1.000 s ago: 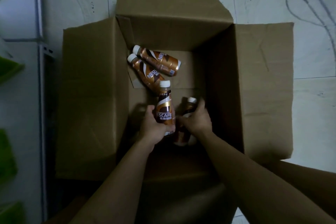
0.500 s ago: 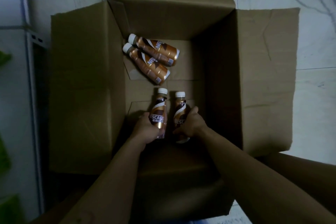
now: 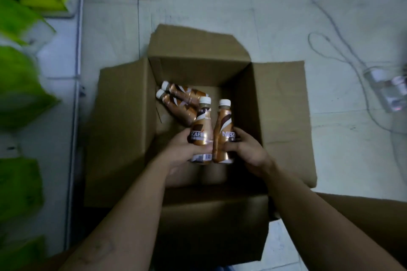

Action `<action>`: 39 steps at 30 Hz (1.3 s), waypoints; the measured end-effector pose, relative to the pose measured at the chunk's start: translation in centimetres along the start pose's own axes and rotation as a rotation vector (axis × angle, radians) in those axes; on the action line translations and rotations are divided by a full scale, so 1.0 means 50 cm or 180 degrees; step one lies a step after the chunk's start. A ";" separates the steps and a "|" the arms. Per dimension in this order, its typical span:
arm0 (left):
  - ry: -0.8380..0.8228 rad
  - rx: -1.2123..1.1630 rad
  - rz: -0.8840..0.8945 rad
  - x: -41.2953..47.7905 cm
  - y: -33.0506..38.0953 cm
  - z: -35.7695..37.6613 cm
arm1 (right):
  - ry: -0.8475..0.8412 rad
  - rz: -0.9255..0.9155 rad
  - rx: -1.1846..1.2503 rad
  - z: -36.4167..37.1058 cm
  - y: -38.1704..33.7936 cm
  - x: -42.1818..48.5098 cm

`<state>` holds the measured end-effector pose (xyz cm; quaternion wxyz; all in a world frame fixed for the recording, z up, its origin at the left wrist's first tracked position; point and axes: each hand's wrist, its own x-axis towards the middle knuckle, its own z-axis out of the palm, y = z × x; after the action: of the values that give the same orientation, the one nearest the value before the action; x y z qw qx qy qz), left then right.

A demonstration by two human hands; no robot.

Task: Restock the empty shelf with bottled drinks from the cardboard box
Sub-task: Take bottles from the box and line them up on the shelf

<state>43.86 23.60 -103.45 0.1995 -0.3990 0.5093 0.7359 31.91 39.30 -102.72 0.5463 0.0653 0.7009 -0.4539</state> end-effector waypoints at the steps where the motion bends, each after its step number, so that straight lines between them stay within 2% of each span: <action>1: 0.0055 0.0046 0.0166 -0.026 0.035 0.007 | 0.0026 -0.0177 0.0027 0.001 -0.026 -0.026; 8: 0.0489 0.0473 0.1341 -0.277 0.248 0.015 | -0.0077 -0.1527 -0.0021 0.031 -0.229 -0.265; 13: 0.1008 0.0648 0.2250 -0.513 0.355 0.007 | -0.0535 -0.2294 -0.0058 0.072 -0.349 -0.453; 20: 0.1757 0.1073 0.3309 -0.823 0.410 0.020 | -0.0929 -0.3310 -0.0330 0.156 -0.444 -0.726; 24: 0.2175 0.1139 0.3647 -0.990 0.411 0.019 | -0.0879 -0.3795 -0.0531 0.220 -0.472 -0.858; 29: 0.2948 0.1558 0.3542 -1.156 0.365 -0.019 | -0.1020 -0.4229 -0.0761 0.336 -0.471 -0.939; 34: 0.3759 0.1786 0.3072 -1.252 0.273 -0.080 | -0.1353 -0.4222 -0.0892 0.499 -0.446 -0.943; 39: 0.4599 0.1441 0.2494 -1.299 0.168 -0.154 | -0.1693 -0.4243 -0.1164 0.673 -0.411 -0.933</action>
<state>80.02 20.52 -48.42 -0.3685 -0.5161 0.7477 0.1970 62.02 22.43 -52.31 0.3083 -0.5784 0.5003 -0.5658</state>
